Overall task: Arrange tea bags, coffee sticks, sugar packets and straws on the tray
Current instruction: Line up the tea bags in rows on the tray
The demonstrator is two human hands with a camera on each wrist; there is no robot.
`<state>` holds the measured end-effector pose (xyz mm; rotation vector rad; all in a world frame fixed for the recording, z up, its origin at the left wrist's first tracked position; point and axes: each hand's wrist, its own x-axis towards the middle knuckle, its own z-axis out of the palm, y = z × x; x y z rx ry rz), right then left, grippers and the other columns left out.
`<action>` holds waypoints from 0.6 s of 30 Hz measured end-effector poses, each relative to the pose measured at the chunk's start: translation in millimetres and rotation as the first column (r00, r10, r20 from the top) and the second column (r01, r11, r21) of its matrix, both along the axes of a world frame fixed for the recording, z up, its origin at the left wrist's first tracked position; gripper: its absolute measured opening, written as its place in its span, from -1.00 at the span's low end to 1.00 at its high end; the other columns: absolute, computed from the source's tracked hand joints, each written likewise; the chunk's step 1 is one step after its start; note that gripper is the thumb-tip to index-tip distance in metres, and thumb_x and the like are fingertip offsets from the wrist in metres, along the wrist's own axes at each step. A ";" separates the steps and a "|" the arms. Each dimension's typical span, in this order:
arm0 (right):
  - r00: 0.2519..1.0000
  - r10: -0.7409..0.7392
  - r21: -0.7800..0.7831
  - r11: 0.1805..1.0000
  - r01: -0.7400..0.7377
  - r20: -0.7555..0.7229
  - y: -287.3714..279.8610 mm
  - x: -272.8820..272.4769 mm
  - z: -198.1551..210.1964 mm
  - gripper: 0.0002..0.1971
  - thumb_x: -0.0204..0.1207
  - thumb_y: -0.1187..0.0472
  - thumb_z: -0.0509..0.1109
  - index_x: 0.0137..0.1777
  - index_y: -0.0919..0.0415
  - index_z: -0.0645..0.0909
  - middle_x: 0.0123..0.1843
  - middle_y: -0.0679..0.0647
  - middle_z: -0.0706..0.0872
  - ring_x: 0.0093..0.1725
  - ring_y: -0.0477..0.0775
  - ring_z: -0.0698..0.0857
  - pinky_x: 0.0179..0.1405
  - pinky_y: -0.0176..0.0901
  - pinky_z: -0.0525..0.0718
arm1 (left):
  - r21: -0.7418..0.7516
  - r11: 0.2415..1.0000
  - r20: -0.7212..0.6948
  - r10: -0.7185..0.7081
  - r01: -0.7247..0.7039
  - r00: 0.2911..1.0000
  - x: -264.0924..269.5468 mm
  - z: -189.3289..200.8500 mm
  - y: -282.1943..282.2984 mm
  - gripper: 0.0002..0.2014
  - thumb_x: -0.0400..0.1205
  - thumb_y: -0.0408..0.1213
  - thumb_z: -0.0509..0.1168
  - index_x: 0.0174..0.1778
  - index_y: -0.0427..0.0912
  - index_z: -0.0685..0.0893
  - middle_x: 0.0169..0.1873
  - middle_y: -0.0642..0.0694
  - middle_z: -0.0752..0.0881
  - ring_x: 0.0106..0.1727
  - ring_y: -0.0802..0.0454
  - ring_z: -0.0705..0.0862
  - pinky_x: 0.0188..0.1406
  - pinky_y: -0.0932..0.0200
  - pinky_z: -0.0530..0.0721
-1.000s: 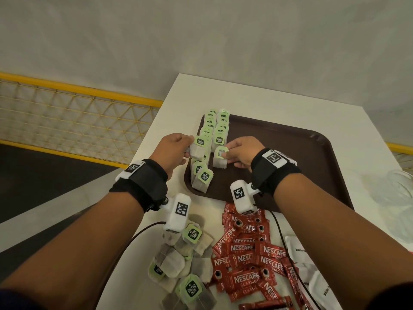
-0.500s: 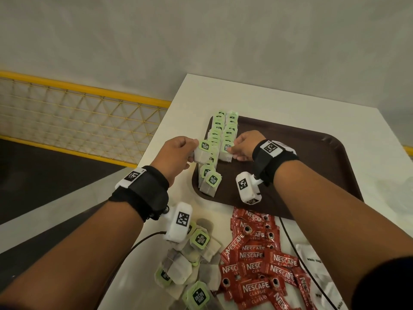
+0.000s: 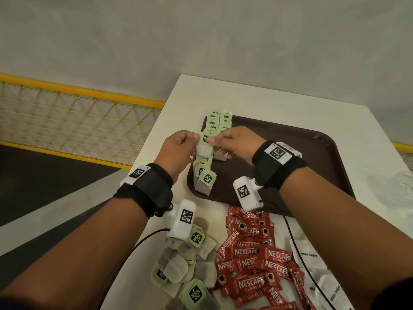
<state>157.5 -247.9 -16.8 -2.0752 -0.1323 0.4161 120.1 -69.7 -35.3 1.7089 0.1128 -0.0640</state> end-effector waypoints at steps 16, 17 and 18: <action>0.926 -0.285 0.042 0.952 0.304 -0.248 -15.2 0.3 -37.8 -0.81 0.56 0.32 0.46 0.13 0.28 0.58 -0.21 0.24 0.79 -0.45 -0.08 0.76 -0.47 -0.29 0.66 | -0.038 0.998 -0.078 0.052 -0.055 0.996 -7.4 3.8 2.6 -0.77 0.71 -0.32 0.10 -0.04 -0.12 0.68 -0.16 -0.04 0.67 -0.24 0.09 0.55 -0.21 0.19 0.55; 0.918 -0.303 0.017 0.948 0.318 -0.256 -12.8 0.8 -37.9 -0.82 0.56 0.32 0.45 0.10 0.28 0.57 -0.24 0.23 0.78 -0.48 -0.09 0.74 -0.51 -0.30 0.64 | -0.046 0.998 -0.080 0.043 -0.047 0.996 -8.8 3.7 3.3 -0.76 0.71 -0.33 0.08 -0.05 -0.12 0.68 -0.16 -0.04 0.67 -0.23 0.09 0.56 -0.20 0.18 0.55; 0.910 -0.319 -0.008 0.944 0.329 -0.264 -10.5 1.9 -36.5 -0.85 0.57 0.31 0.45 0.06 0.26 0.55 -0.29 0.21 0.75 -0.51 -0.09 0.72 -0.54 -0.31 0.62 | -0.047 0.998 -0.080 0.038 -0.041 0.996 -9.9 3.4 4.0 -0.75 0.71 -0.33 0.07 -0.05 -0.12 0.68 -0.16 -0.04 0.67 -0.23 0.10 0.56 -0.19 0.18 0.56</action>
